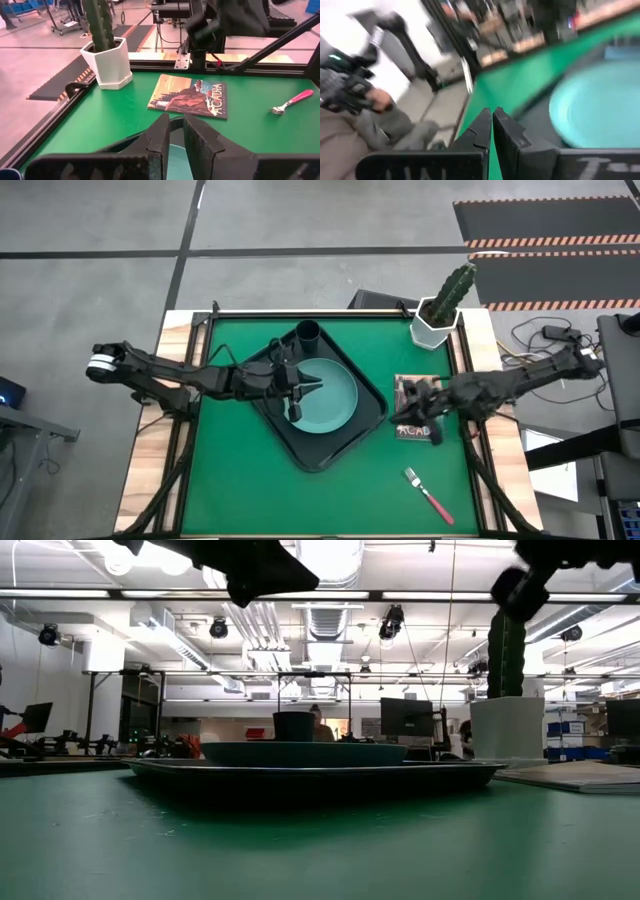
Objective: Pick and place plate/cup/fork/spoon on tray
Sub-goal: Put the pink fork on the black serving tray to the right of the blue plate
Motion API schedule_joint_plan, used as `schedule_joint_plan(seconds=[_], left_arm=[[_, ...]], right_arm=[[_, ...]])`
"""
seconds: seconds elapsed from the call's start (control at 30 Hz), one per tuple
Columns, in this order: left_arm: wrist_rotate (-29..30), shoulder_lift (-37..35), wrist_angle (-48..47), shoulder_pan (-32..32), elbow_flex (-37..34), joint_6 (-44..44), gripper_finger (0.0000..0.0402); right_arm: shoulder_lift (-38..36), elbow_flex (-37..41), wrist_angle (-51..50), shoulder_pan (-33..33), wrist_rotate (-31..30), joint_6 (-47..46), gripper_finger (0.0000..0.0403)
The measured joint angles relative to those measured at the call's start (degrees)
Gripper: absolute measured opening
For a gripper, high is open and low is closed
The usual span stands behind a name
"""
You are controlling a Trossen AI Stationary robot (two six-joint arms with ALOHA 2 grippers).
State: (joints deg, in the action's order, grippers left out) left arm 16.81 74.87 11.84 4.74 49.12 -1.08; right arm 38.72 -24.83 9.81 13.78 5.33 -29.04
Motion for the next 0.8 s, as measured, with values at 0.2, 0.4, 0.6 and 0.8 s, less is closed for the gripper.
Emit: schedule_joint_plan(seconds=[0.2, 0.4, 0.6, 0.8], left_arm=[[-0.03, -0.02, -0.33, 0.65, 0.00, 0.00, 0.0037], [-0.06, -0.02, -0.36, 0.85, 0.00, 0.00, 0.0037], [-0.08, -0.02, -0.46, 0.98, -0.02, 0.00, 0.0037], [-0.06, -0.26, -0.01, 0.92, 0.68, 0.46, 0.0037]], right_arm=[[8.45, -5.92, -6.74, 5.71, -0.84, -10.71, 0.0009], [17.21, -14.09, -22.26, 11.82, -1.17, -21.37, 0.0009], [25.00, -21.18, -34.78, 19.03, -4.25, -32.18, 0.0009], [30.13, -22.78, -38.03, 25.88, -5.46, -43.33, 0.0009]])
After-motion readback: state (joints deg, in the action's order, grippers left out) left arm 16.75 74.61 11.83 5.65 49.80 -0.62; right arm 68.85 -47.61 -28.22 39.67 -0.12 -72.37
